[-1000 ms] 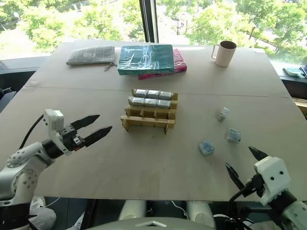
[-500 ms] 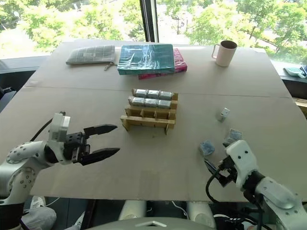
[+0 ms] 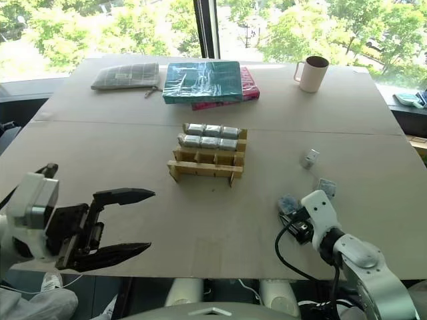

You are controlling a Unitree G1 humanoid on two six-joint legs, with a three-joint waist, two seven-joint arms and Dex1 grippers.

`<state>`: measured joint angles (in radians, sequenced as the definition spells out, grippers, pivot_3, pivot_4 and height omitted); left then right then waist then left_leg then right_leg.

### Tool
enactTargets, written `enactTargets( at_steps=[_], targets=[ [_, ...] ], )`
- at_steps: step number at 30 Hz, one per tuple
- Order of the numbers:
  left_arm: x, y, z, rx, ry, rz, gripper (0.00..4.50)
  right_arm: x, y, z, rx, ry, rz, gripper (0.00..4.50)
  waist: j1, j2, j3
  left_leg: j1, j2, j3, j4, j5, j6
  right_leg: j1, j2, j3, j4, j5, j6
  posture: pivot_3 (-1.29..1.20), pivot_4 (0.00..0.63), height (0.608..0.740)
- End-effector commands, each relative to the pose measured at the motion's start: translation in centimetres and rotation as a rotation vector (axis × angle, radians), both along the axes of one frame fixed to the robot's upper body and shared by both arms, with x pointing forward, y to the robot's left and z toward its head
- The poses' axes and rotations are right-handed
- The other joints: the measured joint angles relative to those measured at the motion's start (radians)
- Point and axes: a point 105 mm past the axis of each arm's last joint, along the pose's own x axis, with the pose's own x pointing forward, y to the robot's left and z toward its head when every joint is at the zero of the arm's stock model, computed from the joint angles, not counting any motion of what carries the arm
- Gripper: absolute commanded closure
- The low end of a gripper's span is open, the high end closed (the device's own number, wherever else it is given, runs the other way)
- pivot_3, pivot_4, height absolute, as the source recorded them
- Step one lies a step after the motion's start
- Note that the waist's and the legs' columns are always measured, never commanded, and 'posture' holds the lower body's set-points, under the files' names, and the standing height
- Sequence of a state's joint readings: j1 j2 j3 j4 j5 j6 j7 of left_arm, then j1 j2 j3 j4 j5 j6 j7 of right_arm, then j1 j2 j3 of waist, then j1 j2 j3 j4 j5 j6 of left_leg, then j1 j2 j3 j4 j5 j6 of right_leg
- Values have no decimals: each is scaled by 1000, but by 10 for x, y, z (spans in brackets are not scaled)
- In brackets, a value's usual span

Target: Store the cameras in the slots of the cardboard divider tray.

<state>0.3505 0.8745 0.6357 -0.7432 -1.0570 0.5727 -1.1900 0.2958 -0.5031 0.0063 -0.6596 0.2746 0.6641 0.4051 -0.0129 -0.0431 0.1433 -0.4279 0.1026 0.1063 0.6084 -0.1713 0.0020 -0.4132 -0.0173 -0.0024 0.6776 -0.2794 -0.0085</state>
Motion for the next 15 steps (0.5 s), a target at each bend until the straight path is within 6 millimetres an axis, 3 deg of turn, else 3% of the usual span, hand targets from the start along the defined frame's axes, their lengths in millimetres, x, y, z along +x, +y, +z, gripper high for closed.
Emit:
enactTargets(
  at_steps=[1,5,15],
  targets=[
    [-7,-6,9,5,-29,-15,0,3,3,9,-8,-56,-1,2675,1,0,0,0,0,0,0,0,0,0,0,0,0,0,0,0,150,740],
    [-6,-8,10,4,-29,-6,0,3,9,20,0,-90,8,2668,1,1,0,-1,0,-1,1,0,0,0,0,-1,0,0,0,0,150,740],
    [30,-26,15,-60,78,149,0,-4,27,64,-115,-327,140,2668,3,3,2,-2,-1,-2,2,0,0,0,0,-2,0,0,0,0,150,740]
  ],
)
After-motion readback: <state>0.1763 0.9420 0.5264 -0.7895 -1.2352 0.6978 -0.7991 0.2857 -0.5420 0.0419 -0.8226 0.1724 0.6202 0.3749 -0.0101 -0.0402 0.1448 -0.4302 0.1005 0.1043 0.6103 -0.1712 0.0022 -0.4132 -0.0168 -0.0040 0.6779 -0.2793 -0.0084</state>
